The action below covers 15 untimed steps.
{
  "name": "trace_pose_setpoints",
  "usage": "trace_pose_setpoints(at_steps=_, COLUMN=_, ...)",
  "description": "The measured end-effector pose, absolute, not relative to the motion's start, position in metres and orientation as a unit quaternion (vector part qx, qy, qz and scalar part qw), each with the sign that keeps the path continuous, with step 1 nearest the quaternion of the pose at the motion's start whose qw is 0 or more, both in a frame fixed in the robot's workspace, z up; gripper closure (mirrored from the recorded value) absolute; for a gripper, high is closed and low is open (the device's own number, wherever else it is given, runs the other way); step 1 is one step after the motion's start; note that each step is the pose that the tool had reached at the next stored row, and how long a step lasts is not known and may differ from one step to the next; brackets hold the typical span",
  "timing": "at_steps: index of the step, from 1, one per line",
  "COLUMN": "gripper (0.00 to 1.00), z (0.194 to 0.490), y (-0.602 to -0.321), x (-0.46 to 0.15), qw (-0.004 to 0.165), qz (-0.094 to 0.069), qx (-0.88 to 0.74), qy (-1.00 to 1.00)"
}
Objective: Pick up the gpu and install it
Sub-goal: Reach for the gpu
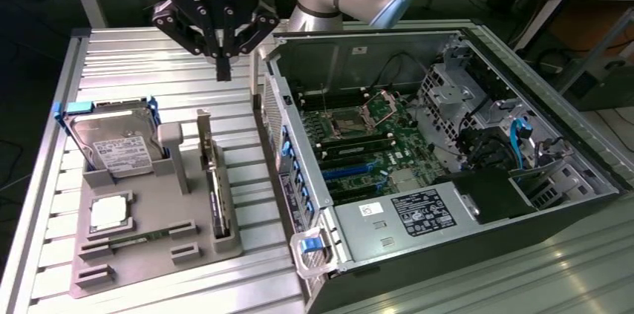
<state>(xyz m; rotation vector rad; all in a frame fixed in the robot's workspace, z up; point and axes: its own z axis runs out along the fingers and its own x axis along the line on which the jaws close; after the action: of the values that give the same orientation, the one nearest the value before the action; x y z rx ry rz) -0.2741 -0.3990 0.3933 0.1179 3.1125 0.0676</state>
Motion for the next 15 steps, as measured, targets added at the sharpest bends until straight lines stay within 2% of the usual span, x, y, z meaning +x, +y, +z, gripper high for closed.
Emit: trace_pose_setpoints(at_steps=15, gripper=0.89, z=0.393, y=-0.399, x=-0.287, qw=0.013, qz=0.022, qx=0.038, qy=0.999)
